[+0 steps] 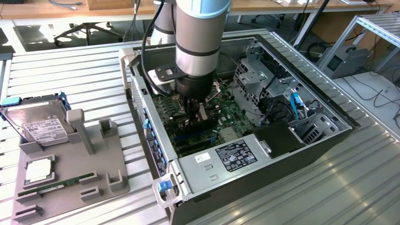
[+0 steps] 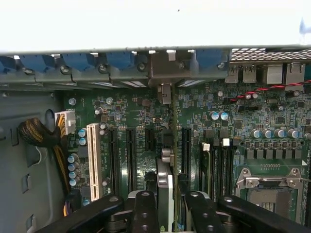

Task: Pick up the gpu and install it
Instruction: 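Insert the gpu into the slot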

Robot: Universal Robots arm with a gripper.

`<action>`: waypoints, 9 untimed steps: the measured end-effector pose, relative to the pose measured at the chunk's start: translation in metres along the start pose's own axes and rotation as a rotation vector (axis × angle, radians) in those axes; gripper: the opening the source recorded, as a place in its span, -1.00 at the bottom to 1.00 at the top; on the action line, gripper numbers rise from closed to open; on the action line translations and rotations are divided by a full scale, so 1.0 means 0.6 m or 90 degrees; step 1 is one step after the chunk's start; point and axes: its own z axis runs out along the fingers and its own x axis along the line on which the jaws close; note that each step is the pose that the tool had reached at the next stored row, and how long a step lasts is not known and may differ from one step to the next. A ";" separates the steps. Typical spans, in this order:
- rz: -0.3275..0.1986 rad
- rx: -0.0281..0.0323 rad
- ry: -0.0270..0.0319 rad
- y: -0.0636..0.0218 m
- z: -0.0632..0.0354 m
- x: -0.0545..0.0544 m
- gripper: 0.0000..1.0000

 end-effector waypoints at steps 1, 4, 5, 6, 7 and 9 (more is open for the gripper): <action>0.000 -0.0001 -0.0001 0.000 0.001 0.000 -0.47; 0.000 -0.0002 -0.0002 0.000 0.001 0.000 -0.47; 0.000 -0.0002 -0.0002 0.000 0.001 0.000 -0.47; 0.000 -0.0001 -0.0003 0.000 0.002 0.000 -0.47; 0.000 -0.0001 -0.0003 0.000 0.002 0.000 -0.47; 0.000 -0.0001 -0.0004 0.000 0.002 0.000 -0.47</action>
